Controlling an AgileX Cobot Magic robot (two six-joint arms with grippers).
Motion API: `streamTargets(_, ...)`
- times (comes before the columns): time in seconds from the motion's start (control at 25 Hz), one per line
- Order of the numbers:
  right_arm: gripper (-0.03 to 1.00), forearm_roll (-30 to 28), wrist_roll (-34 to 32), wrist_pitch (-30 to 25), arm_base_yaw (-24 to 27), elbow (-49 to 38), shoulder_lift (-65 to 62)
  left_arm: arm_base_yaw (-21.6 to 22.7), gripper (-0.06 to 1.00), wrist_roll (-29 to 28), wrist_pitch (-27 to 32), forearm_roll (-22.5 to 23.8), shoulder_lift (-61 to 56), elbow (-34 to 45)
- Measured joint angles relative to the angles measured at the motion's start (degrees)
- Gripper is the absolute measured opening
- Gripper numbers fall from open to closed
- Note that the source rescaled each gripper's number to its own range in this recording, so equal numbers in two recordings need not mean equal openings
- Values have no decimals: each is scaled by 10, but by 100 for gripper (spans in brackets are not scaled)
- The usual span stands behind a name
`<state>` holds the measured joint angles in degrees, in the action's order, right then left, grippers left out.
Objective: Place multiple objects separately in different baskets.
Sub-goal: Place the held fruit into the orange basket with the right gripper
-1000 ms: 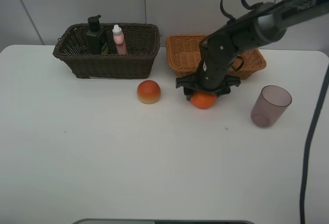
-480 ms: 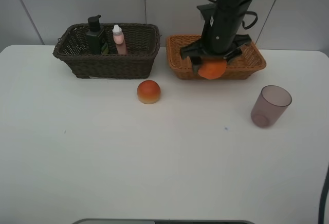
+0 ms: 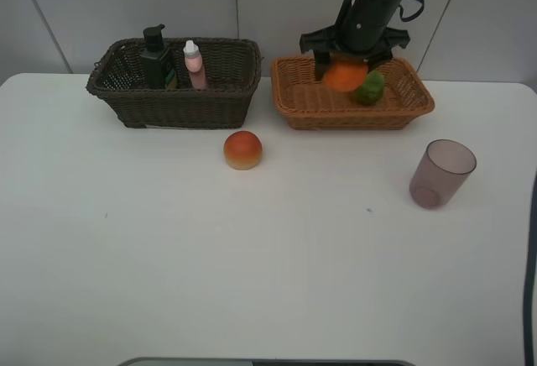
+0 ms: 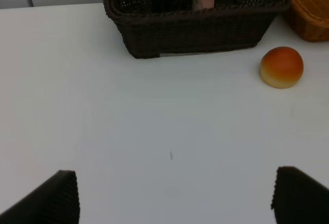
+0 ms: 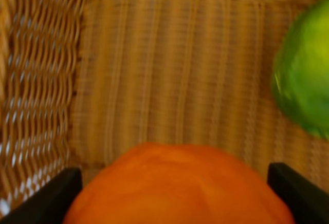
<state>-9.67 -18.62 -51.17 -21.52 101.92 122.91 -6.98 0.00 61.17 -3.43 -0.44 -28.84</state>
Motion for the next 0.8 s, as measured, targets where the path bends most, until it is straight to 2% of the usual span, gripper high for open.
streamTargets(0.32,70,7,0,108,0,15,65,0,95,0,0,0,0,0)
streamTargets(0.6,71,7,0,137,0,15,84,0,95,0,0,0,0,0)
streamTargets(0.8,95,6,0,139,0,15,84,0,95,0,0,0,0,0)
